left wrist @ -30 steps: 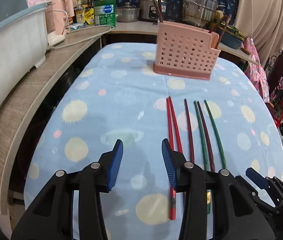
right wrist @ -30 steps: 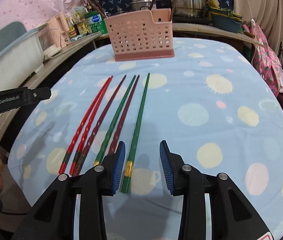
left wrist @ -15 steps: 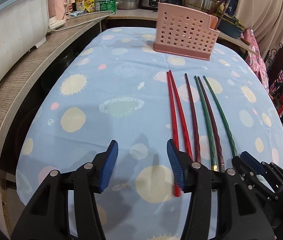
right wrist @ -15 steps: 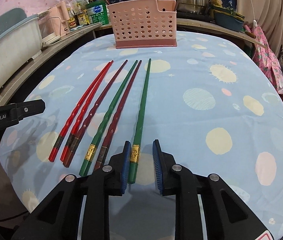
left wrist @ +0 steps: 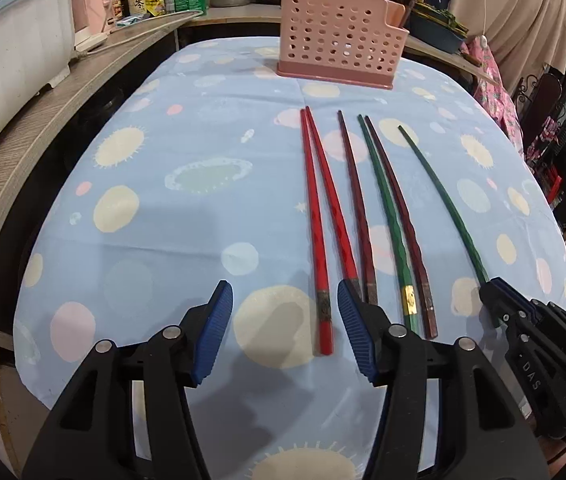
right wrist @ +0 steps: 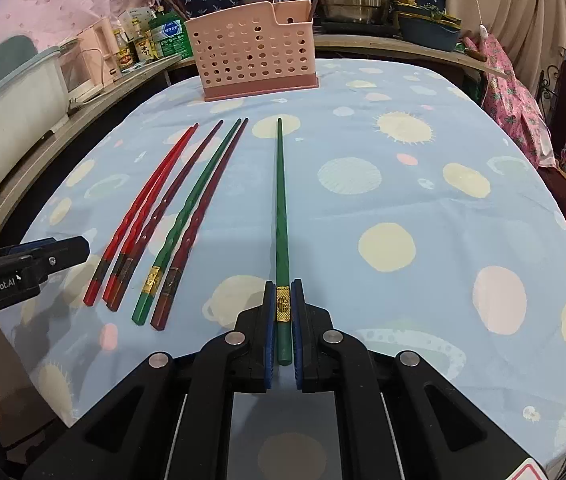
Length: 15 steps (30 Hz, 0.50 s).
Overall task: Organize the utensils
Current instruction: 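Grasp a green gold-banded chopstick with the right tool, then grasp a red chopstick with the left tool while the right tool holds the green one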
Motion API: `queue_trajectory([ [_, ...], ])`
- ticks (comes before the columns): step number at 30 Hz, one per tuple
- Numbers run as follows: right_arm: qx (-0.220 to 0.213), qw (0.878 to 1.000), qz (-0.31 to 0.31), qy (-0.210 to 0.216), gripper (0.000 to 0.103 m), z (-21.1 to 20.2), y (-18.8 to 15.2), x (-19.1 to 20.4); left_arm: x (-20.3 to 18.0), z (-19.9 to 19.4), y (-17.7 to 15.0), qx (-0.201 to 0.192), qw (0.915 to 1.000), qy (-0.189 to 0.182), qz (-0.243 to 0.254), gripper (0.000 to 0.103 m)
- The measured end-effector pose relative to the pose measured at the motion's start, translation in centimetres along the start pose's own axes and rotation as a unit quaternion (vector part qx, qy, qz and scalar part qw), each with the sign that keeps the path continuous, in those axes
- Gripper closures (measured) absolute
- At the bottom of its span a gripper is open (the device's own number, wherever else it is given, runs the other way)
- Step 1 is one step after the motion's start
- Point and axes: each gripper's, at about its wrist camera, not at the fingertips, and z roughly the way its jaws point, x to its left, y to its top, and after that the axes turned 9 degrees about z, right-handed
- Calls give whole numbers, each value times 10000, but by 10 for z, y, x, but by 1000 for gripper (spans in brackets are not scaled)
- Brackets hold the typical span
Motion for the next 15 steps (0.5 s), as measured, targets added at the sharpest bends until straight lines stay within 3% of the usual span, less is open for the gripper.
queue_trajectory([
  [15, 4, 10000, 4, 2, 96, -1, -2, -1, -4, 15, -9, 193, 9998, 60, 73, 58],
])
